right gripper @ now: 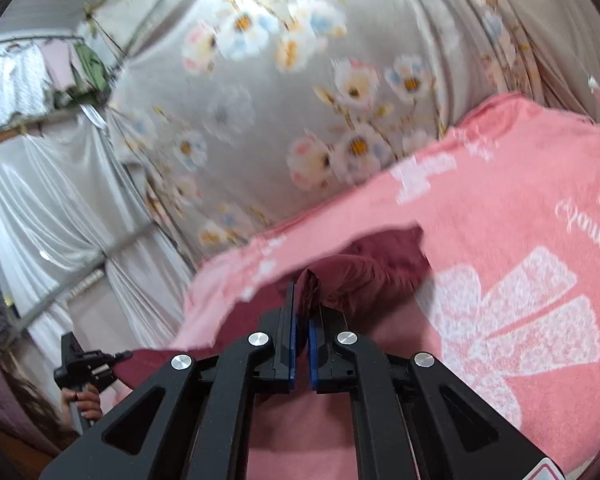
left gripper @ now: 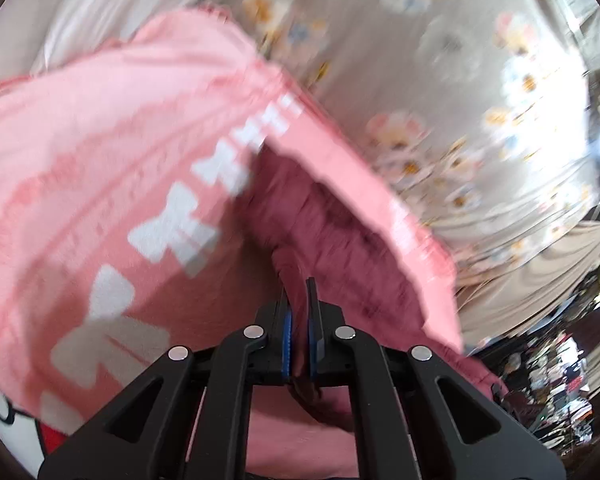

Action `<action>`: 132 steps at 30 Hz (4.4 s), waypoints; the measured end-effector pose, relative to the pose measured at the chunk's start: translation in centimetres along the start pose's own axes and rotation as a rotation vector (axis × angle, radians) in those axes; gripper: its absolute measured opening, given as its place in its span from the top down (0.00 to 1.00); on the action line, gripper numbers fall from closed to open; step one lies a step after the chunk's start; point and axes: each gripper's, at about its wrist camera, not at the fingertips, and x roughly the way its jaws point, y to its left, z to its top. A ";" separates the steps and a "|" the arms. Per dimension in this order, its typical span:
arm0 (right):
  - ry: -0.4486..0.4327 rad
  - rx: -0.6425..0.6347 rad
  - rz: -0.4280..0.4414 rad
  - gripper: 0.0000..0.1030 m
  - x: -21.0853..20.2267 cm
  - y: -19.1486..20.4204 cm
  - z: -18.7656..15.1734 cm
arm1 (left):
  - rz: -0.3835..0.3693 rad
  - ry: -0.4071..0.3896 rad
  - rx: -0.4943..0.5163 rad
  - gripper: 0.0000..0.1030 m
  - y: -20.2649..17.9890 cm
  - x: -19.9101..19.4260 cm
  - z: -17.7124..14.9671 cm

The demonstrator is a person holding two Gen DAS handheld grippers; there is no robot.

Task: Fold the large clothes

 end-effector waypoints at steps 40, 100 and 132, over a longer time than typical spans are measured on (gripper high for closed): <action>0.136 0.147 -0.202 0.96 21.7 -8.8 7.2 | 0.202 0.001 0.281 0.53 -3.8 12.4 7.8; 0.169 0.052 -0.365 0.45 28.9 -10.4 9.2 | 0.407 0.009 0.374 0.85 -2.5 25.6 11.3; 0.656 -0.326 -0.308 1.00 46.5 -1.8 -4.2 | 0.180 0.335 0.517 0.89 -10.5 38.7 0.6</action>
